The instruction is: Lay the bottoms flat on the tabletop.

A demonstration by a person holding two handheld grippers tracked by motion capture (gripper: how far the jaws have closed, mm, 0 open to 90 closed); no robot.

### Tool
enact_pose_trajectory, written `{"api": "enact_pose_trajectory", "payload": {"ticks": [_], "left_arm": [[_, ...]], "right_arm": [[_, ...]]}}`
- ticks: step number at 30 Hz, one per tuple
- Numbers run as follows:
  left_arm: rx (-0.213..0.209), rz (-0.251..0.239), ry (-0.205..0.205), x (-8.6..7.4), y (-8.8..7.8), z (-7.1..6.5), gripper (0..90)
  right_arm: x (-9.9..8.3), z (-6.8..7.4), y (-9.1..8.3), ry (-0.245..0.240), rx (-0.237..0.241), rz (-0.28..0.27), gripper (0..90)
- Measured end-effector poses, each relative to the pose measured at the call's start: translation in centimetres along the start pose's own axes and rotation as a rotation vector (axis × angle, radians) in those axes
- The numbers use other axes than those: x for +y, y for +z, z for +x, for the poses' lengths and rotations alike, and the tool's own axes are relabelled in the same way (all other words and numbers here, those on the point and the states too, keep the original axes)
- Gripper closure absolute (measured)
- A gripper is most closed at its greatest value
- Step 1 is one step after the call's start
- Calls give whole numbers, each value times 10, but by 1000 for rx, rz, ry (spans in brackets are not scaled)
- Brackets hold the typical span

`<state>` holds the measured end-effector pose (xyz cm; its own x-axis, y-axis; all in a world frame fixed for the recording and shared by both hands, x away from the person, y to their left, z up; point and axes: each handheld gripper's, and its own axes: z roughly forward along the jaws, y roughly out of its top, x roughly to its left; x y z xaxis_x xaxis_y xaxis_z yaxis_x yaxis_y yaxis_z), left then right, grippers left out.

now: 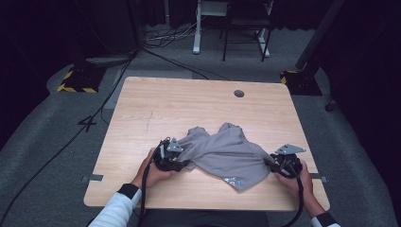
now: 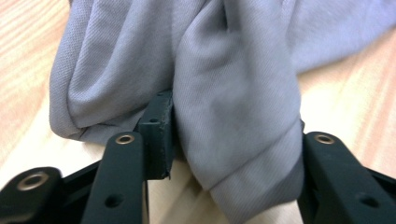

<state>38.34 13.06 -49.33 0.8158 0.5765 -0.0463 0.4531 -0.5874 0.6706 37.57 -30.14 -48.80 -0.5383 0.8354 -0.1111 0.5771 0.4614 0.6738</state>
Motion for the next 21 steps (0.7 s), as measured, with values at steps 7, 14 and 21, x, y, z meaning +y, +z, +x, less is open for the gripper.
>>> {"api": "enact_pose_trajectory", "payload": {"ticks": [7, 14, 21], "left_arm": [[-43, 16, 30, -7, -5, -30, 428], [-83, -8, 50, -12, -18, -49, 378], [-22, -106, 50, -1, -36, -47, 344]], "right_arm": [[18, -15, 22, -36, -121, -12, 583], [31, -34, 36, -16, -173, -11, 504], [26, -49, 25, 47, -153, -50, 430]]}}
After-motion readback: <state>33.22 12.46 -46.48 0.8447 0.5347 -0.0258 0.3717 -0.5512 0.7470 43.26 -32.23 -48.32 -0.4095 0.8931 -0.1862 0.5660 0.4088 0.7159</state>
